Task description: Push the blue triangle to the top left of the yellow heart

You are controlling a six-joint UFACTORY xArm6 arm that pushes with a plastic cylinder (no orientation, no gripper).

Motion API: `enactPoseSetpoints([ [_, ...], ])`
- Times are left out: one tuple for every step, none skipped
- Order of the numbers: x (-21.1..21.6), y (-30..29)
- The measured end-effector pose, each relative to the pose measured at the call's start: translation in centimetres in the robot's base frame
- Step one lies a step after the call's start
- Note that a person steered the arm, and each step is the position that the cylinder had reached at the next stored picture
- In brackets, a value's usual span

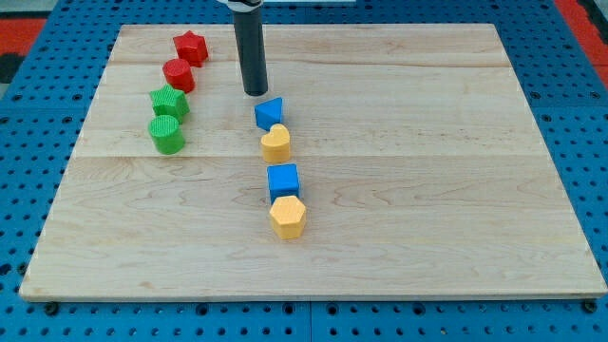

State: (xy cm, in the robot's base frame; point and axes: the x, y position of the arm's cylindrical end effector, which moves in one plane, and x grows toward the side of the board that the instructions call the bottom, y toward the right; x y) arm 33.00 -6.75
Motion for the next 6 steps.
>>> enactPoseSetpoints([
  [1.5, -0.3],
  [2.1, -2.5],
  [3.0, -3.5],
  [1.0, -1.3],
  [1.3, 4.9],
  [5.6, 6.9],
])
